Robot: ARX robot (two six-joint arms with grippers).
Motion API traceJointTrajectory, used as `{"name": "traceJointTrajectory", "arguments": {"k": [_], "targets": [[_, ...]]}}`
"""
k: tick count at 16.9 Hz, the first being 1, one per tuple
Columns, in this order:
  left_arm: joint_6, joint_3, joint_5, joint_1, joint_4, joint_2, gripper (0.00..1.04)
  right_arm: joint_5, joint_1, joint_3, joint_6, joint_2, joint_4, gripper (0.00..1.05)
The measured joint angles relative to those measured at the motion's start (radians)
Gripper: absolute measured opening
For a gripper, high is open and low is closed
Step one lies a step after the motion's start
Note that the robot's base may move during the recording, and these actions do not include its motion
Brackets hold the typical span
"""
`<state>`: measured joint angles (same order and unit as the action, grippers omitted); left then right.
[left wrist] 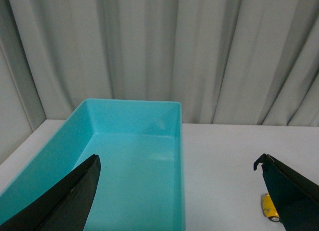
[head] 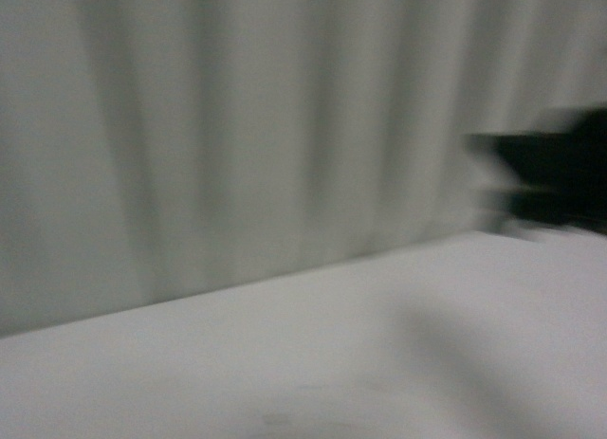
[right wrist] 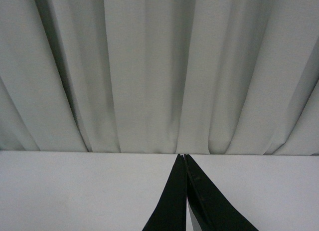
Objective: Wind up and store yellow beetle toy
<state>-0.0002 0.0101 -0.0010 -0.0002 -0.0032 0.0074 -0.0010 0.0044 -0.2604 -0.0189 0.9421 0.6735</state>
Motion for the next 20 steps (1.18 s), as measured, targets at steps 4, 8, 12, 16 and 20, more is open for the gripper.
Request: {"name": "traceJointTrajectory", "arguments": {"k": [4,8,12,16,20], "targets": [[0.000,0.000,0.000,0.000,0.000,0.000,0.98,0.001,0.000,0.111,0.002,-0.137,-0.028,0.02],[0.000,0.000,0.000,0.000,0.000,0.000,0.98,0.001,0.000,0.177,0.004,-0.284,-0.104,0.02],[0.000,0.000,0.000,0.000,0.000,0.000,0.98,0.000,0.000,0.214,0.004,-0.418,-0.199,0.02],[0.000,0.000,0.000,0.000,0.000,0.000,0.98,0.001,0.000,0.250,0.004,-0.515,-0.246,0.02],[0.000,0.000,0.000,0.000,0.000,0.000,0.98,0.001,0.000,0.250,0.004,-0.633,-0.362,0.02]]}}
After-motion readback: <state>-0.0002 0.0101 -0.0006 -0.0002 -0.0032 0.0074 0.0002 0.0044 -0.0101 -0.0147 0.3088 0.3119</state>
